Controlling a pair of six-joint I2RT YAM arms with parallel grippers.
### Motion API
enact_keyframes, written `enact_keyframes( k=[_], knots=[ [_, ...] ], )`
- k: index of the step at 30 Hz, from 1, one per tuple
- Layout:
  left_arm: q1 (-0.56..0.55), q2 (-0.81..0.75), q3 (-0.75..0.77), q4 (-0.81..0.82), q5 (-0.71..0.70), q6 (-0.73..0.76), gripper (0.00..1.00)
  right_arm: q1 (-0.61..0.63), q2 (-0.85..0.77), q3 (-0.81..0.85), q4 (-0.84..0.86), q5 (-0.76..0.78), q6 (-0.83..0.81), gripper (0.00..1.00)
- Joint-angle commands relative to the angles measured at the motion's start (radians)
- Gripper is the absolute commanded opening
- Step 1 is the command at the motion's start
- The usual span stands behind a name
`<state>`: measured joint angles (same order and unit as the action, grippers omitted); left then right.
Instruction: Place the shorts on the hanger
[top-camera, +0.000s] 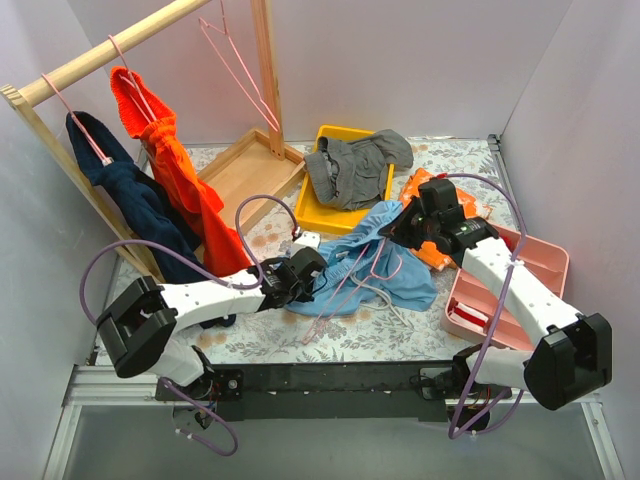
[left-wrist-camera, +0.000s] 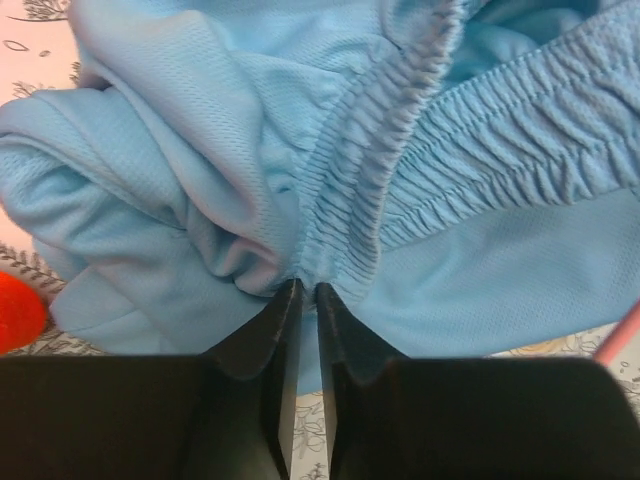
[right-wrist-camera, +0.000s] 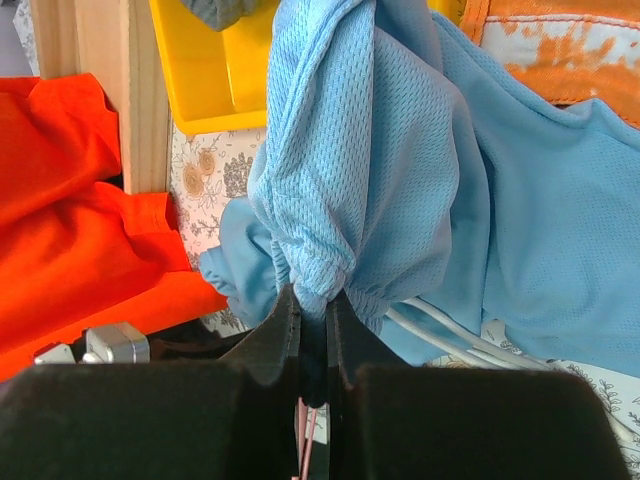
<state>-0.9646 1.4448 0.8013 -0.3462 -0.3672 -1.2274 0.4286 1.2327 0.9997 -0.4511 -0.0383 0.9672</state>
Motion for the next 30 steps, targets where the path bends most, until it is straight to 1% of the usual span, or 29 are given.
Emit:
enact_keyframes(
  k=[1, 3, 4, 5, 8, 12, 15, 20, 22, 25, 28, 29, 30],
  knots=[
    [0.027, -0.044, 0.022, -0.008, -0.056, 0.008, 0.09, 0.012, -0.042, 0.045, 0.045, 0.032, 0.018, 0.01],
    [0.029, -0.053, 0.029, -0.002, -0.020, 0.034, 0.16, 0.013, -0.047, 0.047, 0.045, 0.032, 0.007, 0.01],
    [0.027, -0.063, 0.033, -0.002, 0.031, 0.037, 0.20, 0.016, -0.048, 0.045, 0.040, 0.060, 0.004, 0.01],
    [0.027, -0.067, 0.041, -0.004, 0.051, 0.040, 0.25, 0.016, -0.052, 0.043, 0.037, 0.058, 0.002, 0.01],
    [0.026, -0.098, 0.081, -0.013, 0.085, 0.037, 0.34, 0.019, -0.070, 0.024, 0.038, 0.064, -0.002, 0.01],
    [0.026, -0.078, 0.144, -0.062, 0.050, 0.043, 0.41, 0.021, -0.085, 0.010, 0.042, 0.067, -0.005, 0.01],
    [0.024, 0.000, 0.188, -0.088, 0.040, 0.052, 0.45, 0.024, -0.085, 0.011, 0.038, 0.064, -0.007, 0.01],
    [0.027, 0.090, 0.190, -0.057, -0.001, 0.068, 0.50, 0.027, -0.088, 0.010, 0.037, 0.075, -0.007, 0.01],
    [0.029, 0.133, 0.193, -0.042, -0.025, 0.071, 0.50, 0.029, -0.085, 0.011, 0.035, 0.075, -0.007, 0.01],
    [0.032, 0.158, 0.191, -0.042, -0.085, 0.069, 0.49, 0.033, -0.085, 0.014, 0.034, 0.083, -0.007, 0.01],
    [0.055, 0.145, 0.170, -0.042, -0.085, 0.071, 0.40, 0.035, -0.085, 0.023, 0.028, 0.100, -0.007, 0.01],
    [0.067, 0.132, 0.161, -0.042, -0.078, 0.069, 0.25, 0.033, -0.084, 0.027, 0.029, 0.107, -0.005, 0.01],
    [0.073, 0.117, 0.142, -0.046, -0.059, 0.066, 0.21, 0.032, -0.084, 0.031, 0.035, 0.126, -0.005, 0.01]
  ],
)
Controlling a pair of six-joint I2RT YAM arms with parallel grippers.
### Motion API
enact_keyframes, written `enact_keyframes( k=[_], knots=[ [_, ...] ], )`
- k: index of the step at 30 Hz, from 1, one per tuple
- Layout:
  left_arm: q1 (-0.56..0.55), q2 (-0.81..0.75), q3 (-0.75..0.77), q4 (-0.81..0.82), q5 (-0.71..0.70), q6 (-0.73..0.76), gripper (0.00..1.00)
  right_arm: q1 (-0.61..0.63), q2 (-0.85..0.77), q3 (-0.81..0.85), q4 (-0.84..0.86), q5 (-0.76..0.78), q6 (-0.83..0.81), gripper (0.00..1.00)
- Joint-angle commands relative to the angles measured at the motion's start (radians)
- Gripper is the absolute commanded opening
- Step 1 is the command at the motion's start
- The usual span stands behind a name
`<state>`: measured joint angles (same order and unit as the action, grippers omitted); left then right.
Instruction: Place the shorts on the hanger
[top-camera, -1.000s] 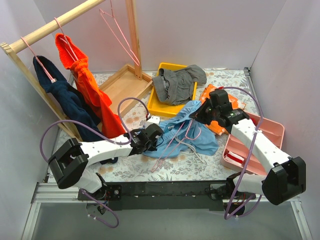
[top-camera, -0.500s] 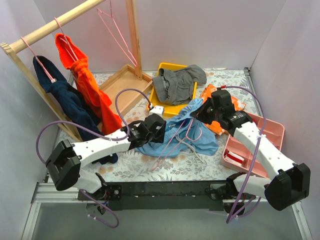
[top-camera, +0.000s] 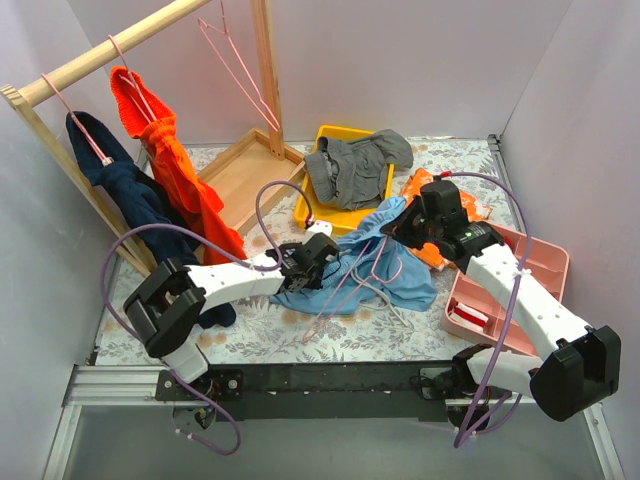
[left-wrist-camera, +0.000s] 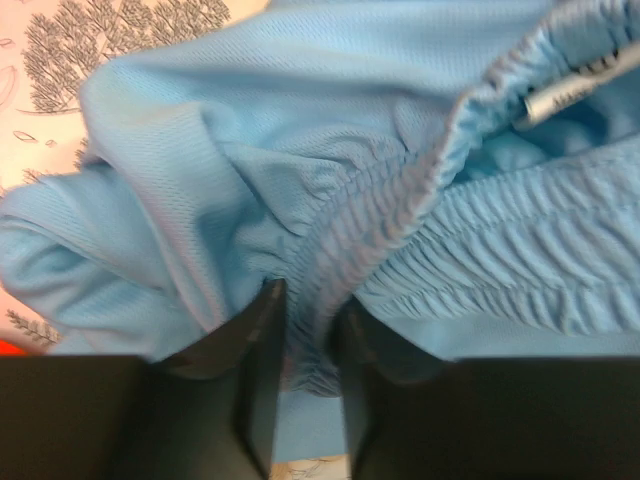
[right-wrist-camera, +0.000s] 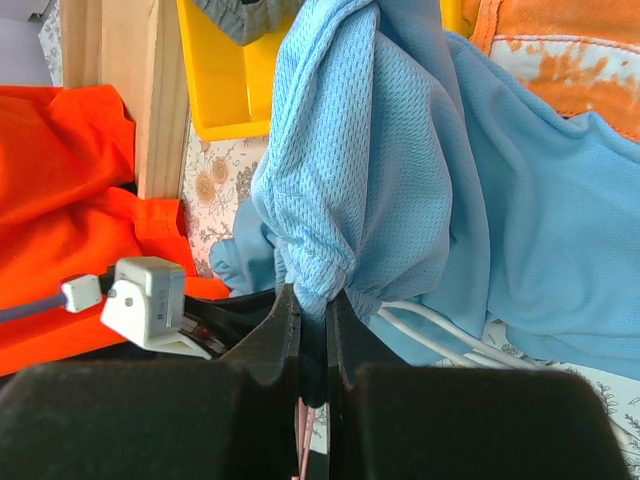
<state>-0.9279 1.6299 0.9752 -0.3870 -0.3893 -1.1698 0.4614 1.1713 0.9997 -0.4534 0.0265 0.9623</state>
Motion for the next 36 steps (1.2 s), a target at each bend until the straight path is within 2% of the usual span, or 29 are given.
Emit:
enact_keyframes(
  k=[1, 2, 5, 14, 22, 27, 32, 36],
  knots=[
    [0.041, -0.111, -0.046, -0.007, -0.008, 0.002, 0.14, 0.000, -0.016, 0.040, 0.045, 0.069, 0.003, 0.01],
    [0.046, -0.134, -0.058, -0.009, 0.012, -0.002, 0.07, 0.000, -0.012, 0.056, 0.050, 0.085, 0.003, 0.01],
    [0.060, -0.230, -0.110, -0.036, 0.081, -0.028, 0.00, -0.006, 0.025, 0.129, 0.027, 0.142, 0.010, 0.01],
    [0.066, -0.453, -0.184, -0.171, 0.213, -0.100, 0.00, -0.052, 0.146, 0.324, 0.009, 0.174, 0.081, 0.01],
    [0.061, -0.553, -0.193, -0.262, 0.199, -0.123, 0.00, -0.089, 0.186, 0.392, -0.007, 0.179, 0.122, 0.01],
    [0.061, -0.521, -0.193, -0.263, 0.233, -0.142, 0.00, -0.112, 0.194, 0.448, -0.045, 0.202, 0.122, 0.01],
    [0.060, -0.579, -0.201, -0.268, 0.256, -0.160, 0.00, -0.144, 0.195, 0.484, -0.061, 0.222, 0.104, 0.01],
    [0.060, -0.565, -0.201, -0.274, 0.262, -0.171, 0.00, -0.164, 0.200, 0.501, -0.060, 0.216, 0.102, 0.01]
  ],
)
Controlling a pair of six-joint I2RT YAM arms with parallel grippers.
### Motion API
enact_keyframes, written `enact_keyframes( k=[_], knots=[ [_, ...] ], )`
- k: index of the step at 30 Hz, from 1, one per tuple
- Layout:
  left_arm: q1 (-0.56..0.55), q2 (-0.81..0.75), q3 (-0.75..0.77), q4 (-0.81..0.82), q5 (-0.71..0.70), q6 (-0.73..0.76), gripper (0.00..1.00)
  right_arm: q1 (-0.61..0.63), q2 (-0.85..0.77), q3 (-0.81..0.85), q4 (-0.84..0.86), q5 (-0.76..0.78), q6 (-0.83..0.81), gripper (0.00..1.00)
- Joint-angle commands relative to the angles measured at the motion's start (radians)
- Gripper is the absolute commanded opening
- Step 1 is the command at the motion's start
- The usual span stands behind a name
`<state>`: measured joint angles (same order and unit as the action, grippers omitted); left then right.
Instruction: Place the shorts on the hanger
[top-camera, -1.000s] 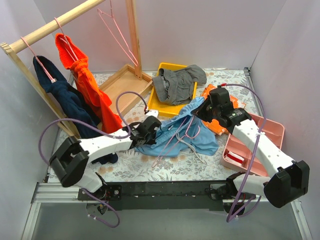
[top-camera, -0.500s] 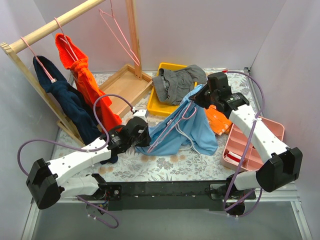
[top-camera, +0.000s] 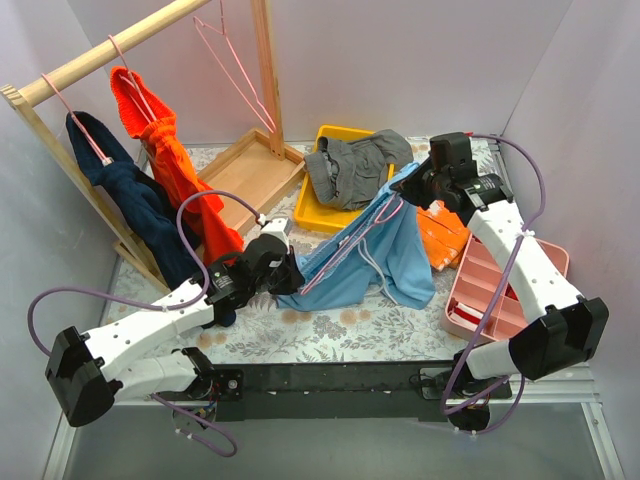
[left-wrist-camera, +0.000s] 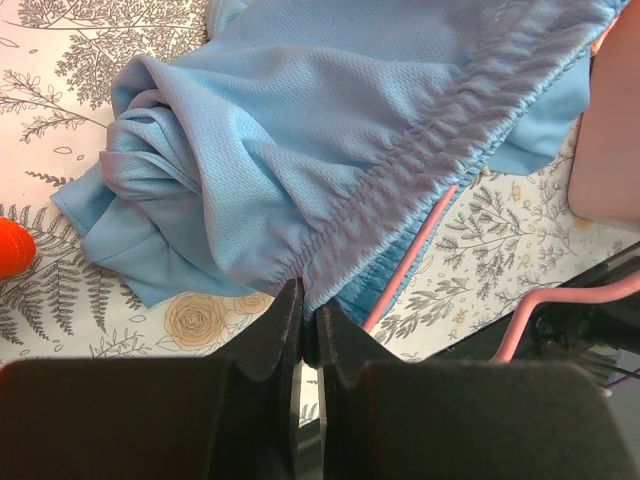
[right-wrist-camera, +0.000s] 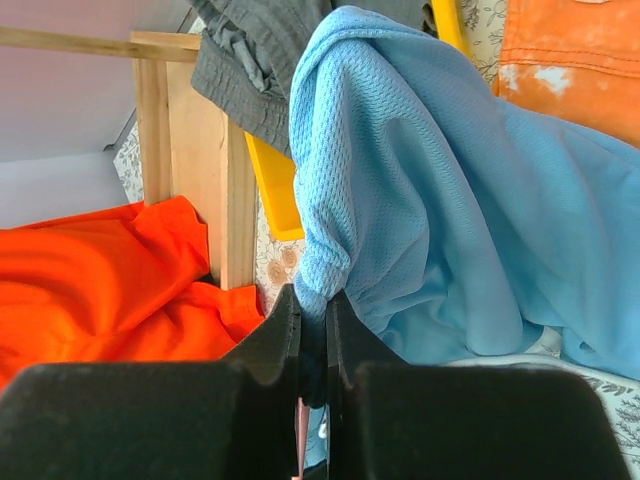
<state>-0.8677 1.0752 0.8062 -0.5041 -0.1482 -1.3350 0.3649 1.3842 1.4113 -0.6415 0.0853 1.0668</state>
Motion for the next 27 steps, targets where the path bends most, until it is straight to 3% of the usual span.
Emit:
enact_keyframes(
  k=[1, 19, 27],
  knots=[
    [-0.002, -0.012, -0.032, -0.162, 0.021, -0.010, 0.00, -0.069, -0.010, 0.097, 0.118, 0.162, -0.007, 0.01],
    [-0.047, -0.090, 0.045, -0.346, 0.009, -0.078, 0.00, -0.121, 0.053, 0.186, 0.091, 0.192, -0.007, 0.01],
    [-0.047, -0.116, 0.148, -0.399, 0.027, -0.049, 0.00, -0.113, 0.059, 0.144, 0.103, 0.171, 0.015, 0.01]
  ],
)
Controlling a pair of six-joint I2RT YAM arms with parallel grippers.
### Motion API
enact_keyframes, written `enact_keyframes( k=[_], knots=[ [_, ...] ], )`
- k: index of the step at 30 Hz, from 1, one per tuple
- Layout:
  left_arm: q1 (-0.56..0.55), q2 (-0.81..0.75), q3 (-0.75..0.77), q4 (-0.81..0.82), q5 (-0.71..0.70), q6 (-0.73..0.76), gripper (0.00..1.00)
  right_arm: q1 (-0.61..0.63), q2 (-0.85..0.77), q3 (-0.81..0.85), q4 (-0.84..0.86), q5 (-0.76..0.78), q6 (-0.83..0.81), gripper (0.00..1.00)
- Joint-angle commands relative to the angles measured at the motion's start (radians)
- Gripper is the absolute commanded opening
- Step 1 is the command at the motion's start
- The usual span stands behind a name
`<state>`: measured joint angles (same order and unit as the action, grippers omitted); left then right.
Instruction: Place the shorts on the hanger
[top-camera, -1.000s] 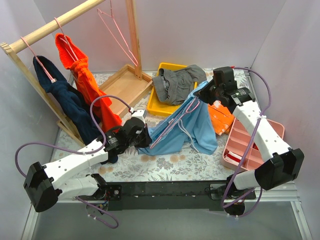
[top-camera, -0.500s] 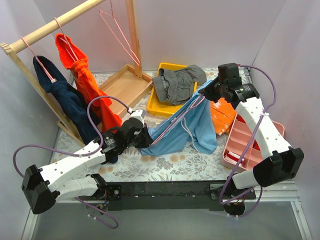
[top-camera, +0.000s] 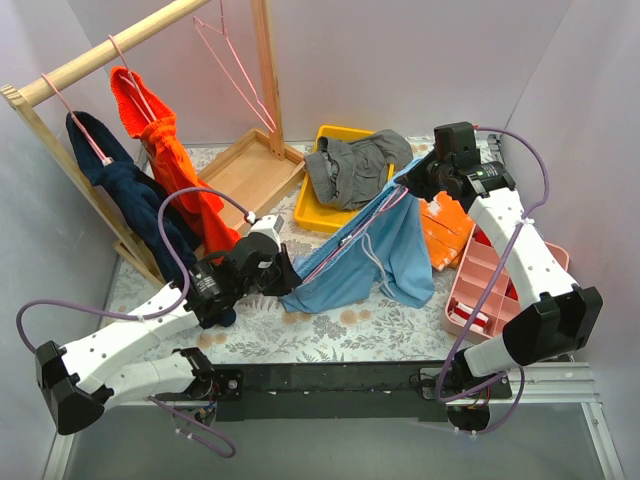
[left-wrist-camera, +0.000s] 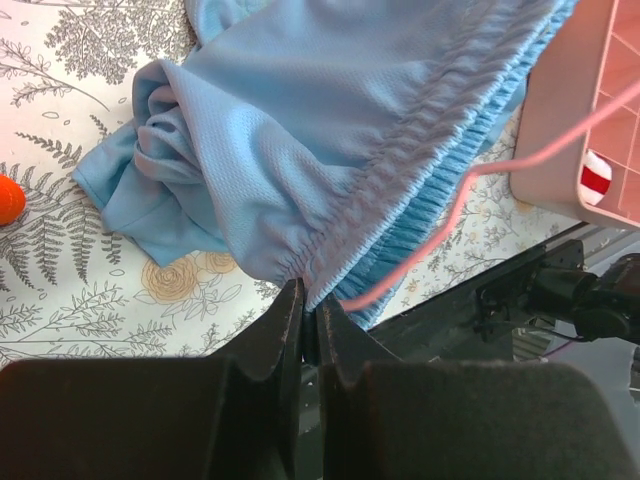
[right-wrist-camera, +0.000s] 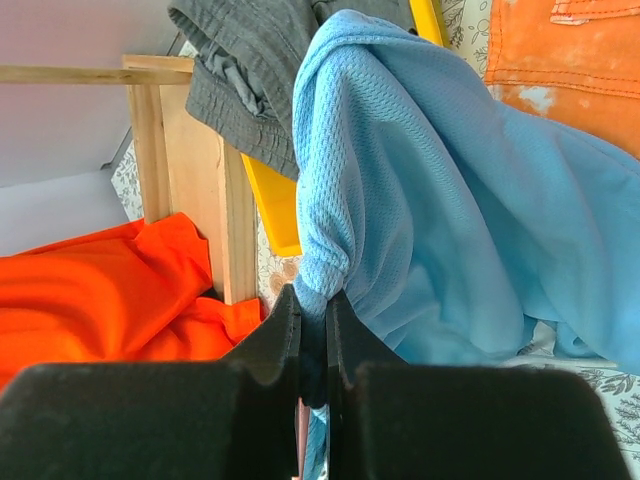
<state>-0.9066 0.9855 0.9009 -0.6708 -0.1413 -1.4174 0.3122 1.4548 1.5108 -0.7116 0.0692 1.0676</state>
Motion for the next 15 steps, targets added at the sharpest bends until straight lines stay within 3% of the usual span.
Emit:
enact_keyframes(
  k=[1, 9, 15],
  knots=[
    [-0.008, -0.019, 0.097, -0.210, 0.026, 0.037, 0.00, -0.050, -0.014, 0.039, 0.173, 0.185, 0.015, 0.01],
    [-0.006, 0.126, 0.231, -0.060, 0.181, 0.107, 0.00, 0.088, -0.051, -0.075, 0.170, 0.276, 0.092, 0.01],
    [-0.003, 0.294, 0.245, 0.069, 0.154, 0.144, 0.02, 0.102, -0.022, -0.101, 0.118, 0.236, 0.146, 0.01]
  ],
)
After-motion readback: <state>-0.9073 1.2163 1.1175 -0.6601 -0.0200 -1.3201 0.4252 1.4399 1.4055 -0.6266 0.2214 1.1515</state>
